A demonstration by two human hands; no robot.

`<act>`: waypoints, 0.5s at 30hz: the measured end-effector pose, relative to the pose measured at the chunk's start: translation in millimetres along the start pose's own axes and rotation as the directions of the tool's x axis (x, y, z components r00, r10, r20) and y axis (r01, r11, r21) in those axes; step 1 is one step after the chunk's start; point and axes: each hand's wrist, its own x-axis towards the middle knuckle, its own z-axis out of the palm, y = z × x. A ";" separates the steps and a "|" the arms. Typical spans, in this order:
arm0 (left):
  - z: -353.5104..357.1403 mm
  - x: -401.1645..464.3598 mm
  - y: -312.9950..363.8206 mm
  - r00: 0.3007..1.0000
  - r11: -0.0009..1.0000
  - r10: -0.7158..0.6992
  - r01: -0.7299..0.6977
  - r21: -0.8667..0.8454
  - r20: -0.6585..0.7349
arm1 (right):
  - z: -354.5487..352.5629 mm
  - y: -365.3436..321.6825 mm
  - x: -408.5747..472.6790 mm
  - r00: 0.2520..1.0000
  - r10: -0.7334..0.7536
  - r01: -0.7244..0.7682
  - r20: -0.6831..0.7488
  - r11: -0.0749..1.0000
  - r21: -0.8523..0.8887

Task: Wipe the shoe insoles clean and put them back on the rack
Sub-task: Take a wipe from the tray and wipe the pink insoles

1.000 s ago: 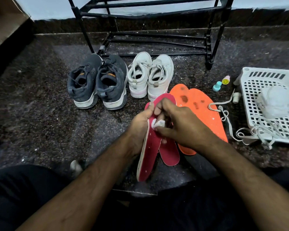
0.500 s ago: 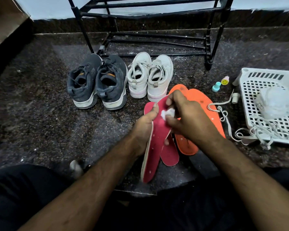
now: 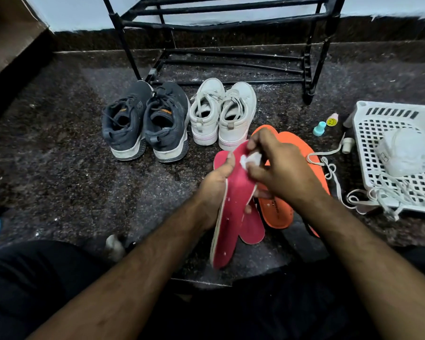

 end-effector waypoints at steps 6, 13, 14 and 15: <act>6.8 -3.7 4.0 1.000 0.995 0.029 -0.028 -0.101 0.012 | 16.3 -19.3 -7.7 0.994 -0.050 0.061 -0.094 0.992 0.112; 2.6 -4.3 8.3 1.000 0.996 0.020 -0.019 -0.090 0.002 | 10.2 -13.3 -7.5 0.996 -0.076 0.072 0.053 0.995 0.075; 4.5 -5.2 6.2 1.000 1.000 -0.001 0.001 -0.011 0.023 | 5.0 -8.7 -3.4 0.999 -0.045 0.046 -0.025 0.999 0.027; 5.7 -6.1 4.6 0.998 0.999 -0.019 0.017 0.050 0.054 | -0.6 -4.3 0.6 0.995 -0.015 0.014 -0.100 1.000 -0.009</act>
